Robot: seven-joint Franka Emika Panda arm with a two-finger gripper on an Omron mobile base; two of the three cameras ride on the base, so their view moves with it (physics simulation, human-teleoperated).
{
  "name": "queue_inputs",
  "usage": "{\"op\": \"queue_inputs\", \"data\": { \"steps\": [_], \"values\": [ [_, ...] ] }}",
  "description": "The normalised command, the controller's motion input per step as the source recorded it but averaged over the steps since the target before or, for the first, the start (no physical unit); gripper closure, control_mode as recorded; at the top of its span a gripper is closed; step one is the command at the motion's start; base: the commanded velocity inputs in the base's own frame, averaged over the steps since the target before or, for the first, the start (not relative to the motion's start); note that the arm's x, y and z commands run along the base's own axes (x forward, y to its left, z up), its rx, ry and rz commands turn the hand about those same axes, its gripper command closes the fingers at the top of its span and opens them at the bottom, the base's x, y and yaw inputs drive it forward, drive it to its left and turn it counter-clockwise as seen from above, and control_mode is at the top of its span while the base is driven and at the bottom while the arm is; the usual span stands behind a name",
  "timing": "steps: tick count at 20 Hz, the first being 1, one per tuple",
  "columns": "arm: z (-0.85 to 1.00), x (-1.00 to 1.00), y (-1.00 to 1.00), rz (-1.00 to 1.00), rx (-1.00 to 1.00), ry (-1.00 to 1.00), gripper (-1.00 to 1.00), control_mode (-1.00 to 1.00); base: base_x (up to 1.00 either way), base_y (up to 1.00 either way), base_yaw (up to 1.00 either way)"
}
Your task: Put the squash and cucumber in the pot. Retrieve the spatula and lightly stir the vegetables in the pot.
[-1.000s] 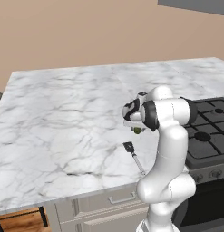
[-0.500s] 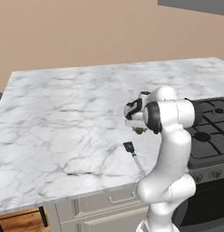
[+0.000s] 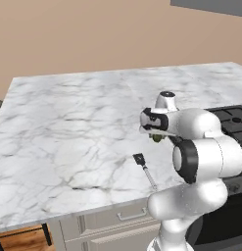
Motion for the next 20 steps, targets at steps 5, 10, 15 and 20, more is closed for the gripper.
{"op": "queue_inputs", "data": {
  "steps": [5,10,15,20],
  "values": [
    [1.0,-0.86,0.09,0.0,-0.03,-0.02,1.0,-1.0,0.0,0.0,0.0],
    [0.73,-0.29,0.0,0.0,0.0,0.0,1.0,-1.0,0.0,0.0,0.0],
    [0.0,-0.12,0.0,0.0,0.0,0.0,1.0,-1.0,0.0,0.0,0.0],
    [0.0,-0.02,0.0,0.0,0.0,0.0,1.0,-1.0,0.0,0.0,0.0]
  ]
}}
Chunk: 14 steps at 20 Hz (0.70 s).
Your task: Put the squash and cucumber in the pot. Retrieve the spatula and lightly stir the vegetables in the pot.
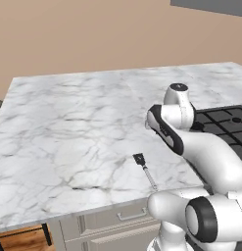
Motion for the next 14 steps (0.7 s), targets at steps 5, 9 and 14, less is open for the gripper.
{"op": "queue_inputs", "data": {
  "steps": [5,9,14],
  "values": [
    [0.0,-0.32,0.0,0.0,0.0,-0.03,1.0,-1.0,0.0,0.0,0.0],
    [0.0,0.0,0.0,0.0,0.0,0.0,1.0,1.0,-0.69,-0.04,-0.06],
    [0.0,0.0,0.0,0.0,0.0,0.0,1.0,1.0,-0.77,-0.5,-0.13]
  ]
}}
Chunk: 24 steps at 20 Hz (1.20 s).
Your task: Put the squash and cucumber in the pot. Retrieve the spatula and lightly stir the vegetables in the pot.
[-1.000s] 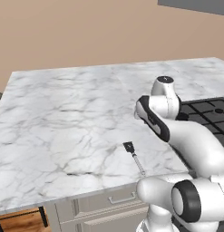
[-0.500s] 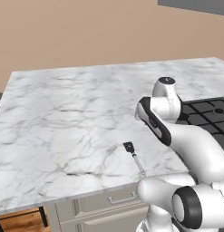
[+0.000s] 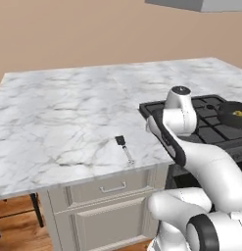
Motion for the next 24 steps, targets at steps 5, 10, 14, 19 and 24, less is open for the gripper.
{"op": "queue_inputs", "data": {
  "steps": [5,10,14,19,24],
  "values": [
    [0.0,0.0,0.0,0.0,0.0,0.0,1.0,1.0,-0.1,-1.0,-0.02],
    [0.0,0.0,0.0,0.0,0.0,0.0,1.0,1.0,0.4,-0.93,0.21],
    [0.0,0.0,0.0,0.0,0.0,0.0,1.0,1.0,0.32,-0.96,0.08],
    [0.0,0.0,0.0,0.0,0.0,0.0,1.0,1.0,0.37,-0.92,0.0],
    [0.0,0.0,0.0,0.0,0.0,0.0,1.0,1.0,0.75,-0.53,0.0]
  ]
}}
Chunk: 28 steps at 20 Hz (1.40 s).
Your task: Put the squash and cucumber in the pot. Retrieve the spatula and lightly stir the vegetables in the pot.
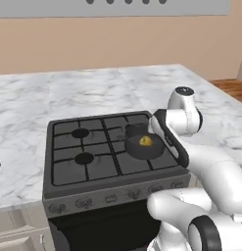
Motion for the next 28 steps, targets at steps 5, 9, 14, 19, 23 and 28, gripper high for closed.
{"op": "queue_inputs", "data": {
  "steps": [5,9,14,19,23,28],
  "values": [
    [0.0,0.0,0.0,0.0,0.0,0.0,1.0,1.0,0.58,-0.03,0.0],
    [0.0,0.0,0.0,0.0,0.0,0.0,1.0,1.0,0.73,0.2,-0.05],
    [0.0,0.0,0.0,0.0,0.0,0.0,1.0,1.0,0.37,0.29,-0.06],
    [0.0,0.0,0.0,0.0,0.0,0.0,1.0,1.0,0.11,0.04,0.0],
    [-0.05,0.18,0.05,0.0,0.0,0.03,1.0,-1.0,0.0,0.0,0.0],
    [-0.45,0.65,0.13,0.0,0.0,0.15,1.0,-1.0,0.0,0.0,0.0]
  ]
}}
